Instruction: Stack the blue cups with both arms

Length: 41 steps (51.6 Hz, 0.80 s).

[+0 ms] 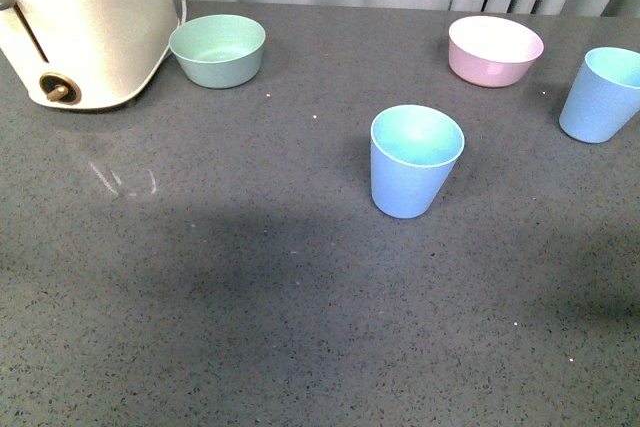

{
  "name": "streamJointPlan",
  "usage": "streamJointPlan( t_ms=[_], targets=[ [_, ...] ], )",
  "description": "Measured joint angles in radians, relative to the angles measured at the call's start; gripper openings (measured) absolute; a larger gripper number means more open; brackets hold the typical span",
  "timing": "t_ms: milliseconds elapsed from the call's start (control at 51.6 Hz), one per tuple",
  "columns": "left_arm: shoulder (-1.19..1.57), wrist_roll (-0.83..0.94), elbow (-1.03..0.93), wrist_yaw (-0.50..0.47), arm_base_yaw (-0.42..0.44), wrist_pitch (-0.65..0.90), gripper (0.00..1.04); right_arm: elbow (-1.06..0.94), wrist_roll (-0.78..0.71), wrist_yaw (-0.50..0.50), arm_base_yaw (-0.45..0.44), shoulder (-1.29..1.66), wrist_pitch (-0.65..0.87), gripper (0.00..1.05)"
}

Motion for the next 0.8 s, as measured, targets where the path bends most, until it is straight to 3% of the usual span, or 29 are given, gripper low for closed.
streamJointPlan(
  t_ms=[795],
  targets=[
    [-0.278,0.000,0.000,0.000,0.000,-0.274,0.02,0.000,0.000,0.000,0.000,0.000,0.000,0.96]
  ],
)
